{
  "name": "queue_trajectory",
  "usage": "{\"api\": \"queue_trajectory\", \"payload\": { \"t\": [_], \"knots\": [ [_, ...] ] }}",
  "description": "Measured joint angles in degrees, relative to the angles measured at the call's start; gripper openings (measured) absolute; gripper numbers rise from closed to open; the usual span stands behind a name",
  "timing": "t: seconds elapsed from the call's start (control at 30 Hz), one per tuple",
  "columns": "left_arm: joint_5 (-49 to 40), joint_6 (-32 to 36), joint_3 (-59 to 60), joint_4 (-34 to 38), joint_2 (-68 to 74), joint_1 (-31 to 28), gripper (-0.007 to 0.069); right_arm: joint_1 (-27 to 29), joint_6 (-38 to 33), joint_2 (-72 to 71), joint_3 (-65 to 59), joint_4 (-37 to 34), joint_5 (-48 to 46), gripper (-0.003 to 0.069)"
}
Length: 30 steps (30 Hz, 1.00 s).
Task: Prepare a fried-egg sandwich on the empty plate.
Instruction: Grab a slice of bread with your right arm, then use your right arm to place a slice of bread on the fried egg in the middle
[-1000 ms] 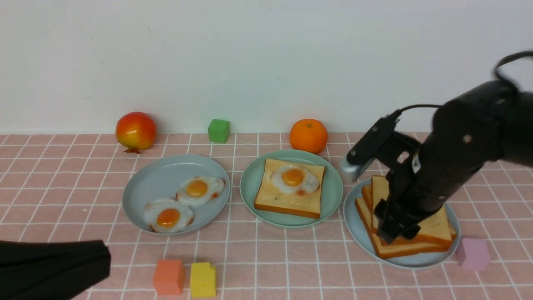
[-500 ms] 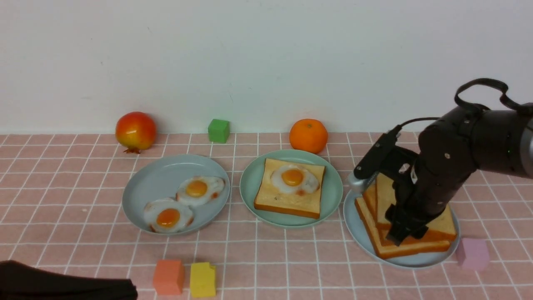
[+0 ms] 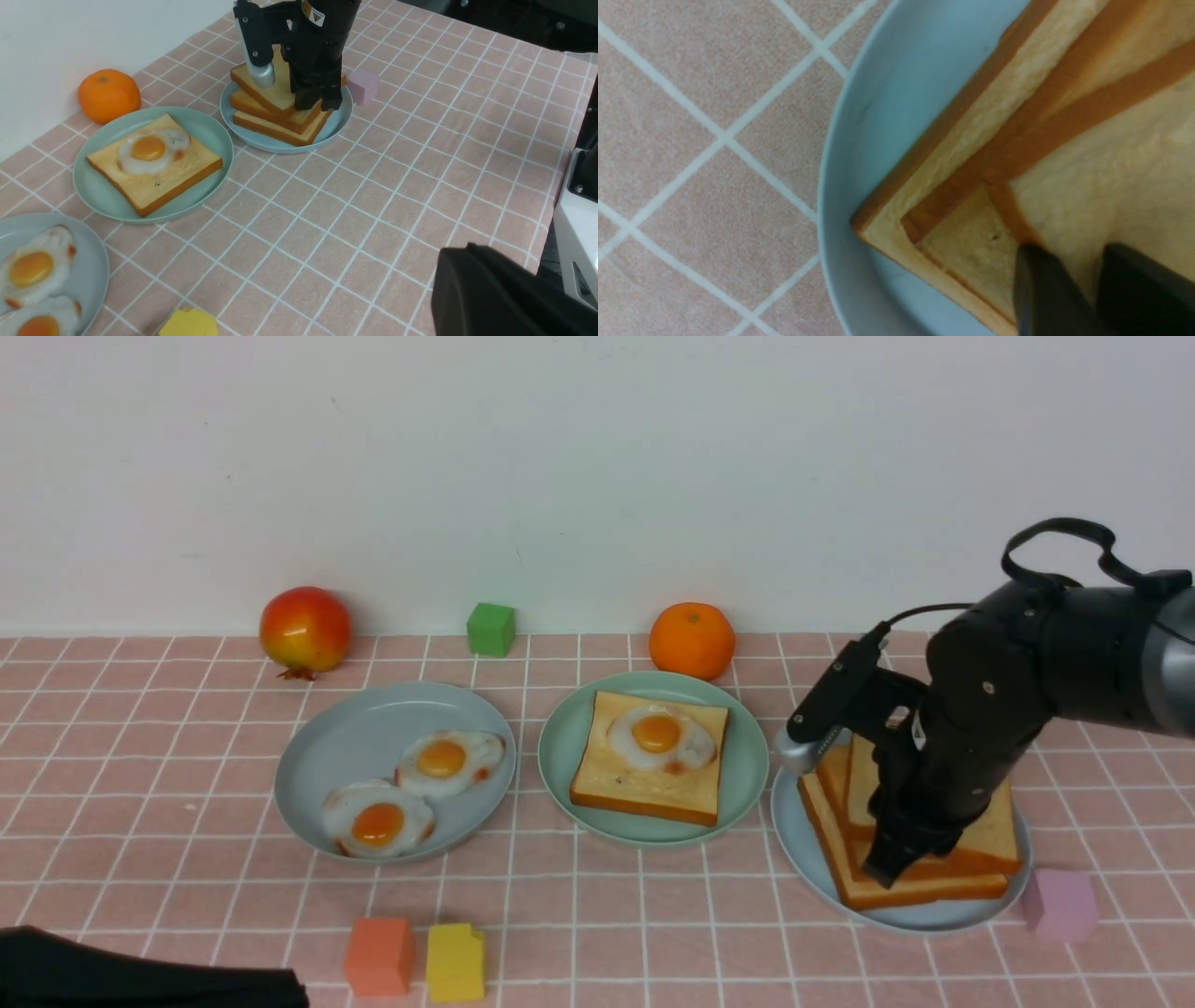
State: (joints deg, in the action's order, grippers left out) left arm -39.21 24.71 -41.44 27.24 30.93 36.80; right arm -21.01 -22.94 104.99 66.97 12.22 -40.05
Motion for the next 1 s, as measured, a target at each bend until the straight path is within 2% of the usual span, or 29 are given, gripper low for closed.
{"api": "queue_trajectory", "payload": {
  "t": [0.1,0.33,0.47,0.6,0.8,1.0],
  "knots": [
    [0.3,0.0,0.0,0.1,0.0,0.0,0.0013,-0.1,-2.3,-0.2,0.1,0.0,-0.9,0.0104],
    [0.1,0.0,0.0,0.1,0.0,0.0,0.0013,-1.0,-2.5,-6.9,1.0,-3.2,-7.4,0.0087],
    [0.3,0.0,0.0,0.1,0.0,0.0,0.0013,-6.1,-2.5,-12.1,5.2,-5.0,-8.5,0.0078],
    [0.4,-0.1,0.0,0.1,0.0,0.0,0.0013,-10.8,-2.6,-11.3,9.3,-5.3,-6.5,0.0078],
    [0.6,-0.1,0.0,-0.8,0.0,0.0,0.0013,-14.2,-2.6,0.3,20.6,-5.6,-5.8,0.0076],
    [0.7,-0.1,0.0,-0.9,0.0,0.0,0.0013,-14.7,-1.4,14.4,35.4,-5.3,-14.4,0.0073]
  ]
}}
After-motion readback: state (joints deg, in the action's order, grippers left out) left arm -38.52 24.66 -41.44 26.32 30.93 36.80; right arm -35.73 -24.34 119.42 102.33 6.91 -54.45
